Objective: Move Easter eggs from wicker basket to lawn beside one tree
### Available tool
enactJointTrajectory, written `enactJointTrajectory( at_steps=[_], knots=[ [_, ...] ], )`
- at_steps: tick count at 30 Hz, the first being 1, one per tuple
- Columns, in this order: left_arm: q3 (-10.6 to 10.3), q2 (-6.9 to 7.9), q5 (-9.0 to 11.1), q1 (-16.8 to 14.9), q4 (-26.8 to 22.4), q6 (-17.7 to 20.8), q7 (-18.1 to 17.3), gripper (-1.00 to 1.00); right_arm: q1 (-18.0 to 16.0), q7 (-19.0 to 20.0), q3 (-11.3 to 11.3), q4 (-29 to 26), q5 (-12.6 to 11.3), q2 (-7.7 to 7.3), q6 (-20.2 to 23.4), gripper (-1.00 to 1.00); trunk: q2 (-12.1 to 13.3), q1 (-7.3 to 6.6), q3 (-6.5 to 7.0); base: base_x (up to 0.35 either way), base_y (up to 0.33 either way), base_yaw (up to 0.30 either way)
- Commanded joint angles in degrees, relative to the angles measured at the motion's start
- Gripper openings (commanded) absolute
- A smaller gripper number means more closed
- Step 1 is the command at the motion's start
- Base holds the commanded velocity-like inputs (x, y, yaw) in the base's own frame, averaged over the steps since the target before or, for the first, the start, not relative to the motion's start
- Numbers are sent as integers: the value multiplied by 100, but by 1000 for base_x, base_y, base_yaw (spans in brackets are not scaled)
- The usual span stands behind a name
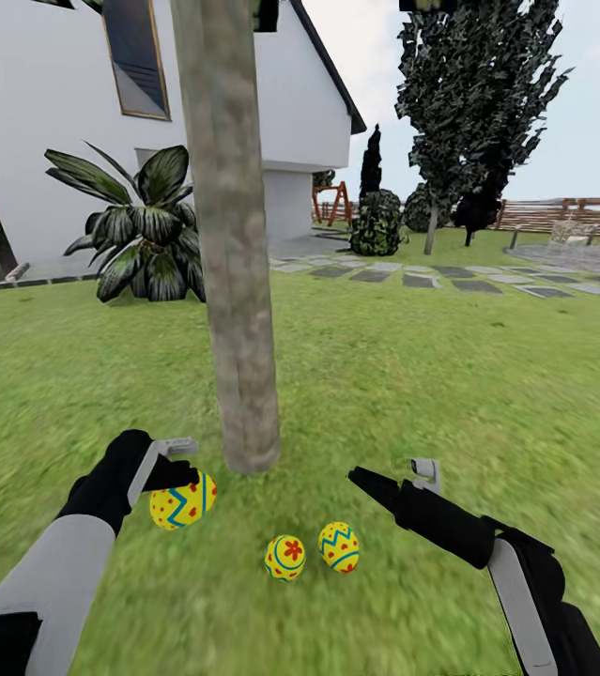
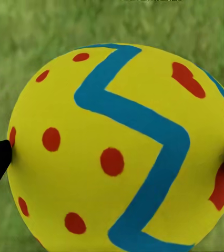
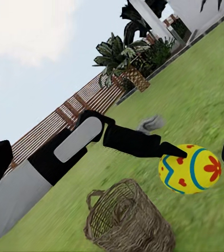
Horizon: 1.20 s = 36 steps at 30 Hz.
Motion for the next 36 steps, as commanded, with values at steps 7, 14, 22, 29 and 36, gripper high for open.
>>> enactJointTrajectory(
  at_steps=[7,14,22,29,36],
  knots=[
    [6,-19,-2,-2,-4,26,4,-100,-5,8,-3,2,-16,1,29,100,-2,-1,33,9,-15,-214],
    [3,-28,-3,-2,3,26,19,-100,-5,8,-4,2,-16,3,28,100,-203,109,-42,0,-1,-76],
    [11,-36,5,-104,543,26,20,-100,-5,4,-2,2,-16,9,29,100,-524,285,-185,0,0,-2],
    [11,-37,6,-205,889,26,30,-100,-5,8,-10,2,-16,5,29,100,-804,439,-310,0,0,0],
    [10,-37,4,-221,944,26,38,-100,-5,-1,-9,2,-16,9,29,100,-1085,592,-436,0,0,0]
  ],
)
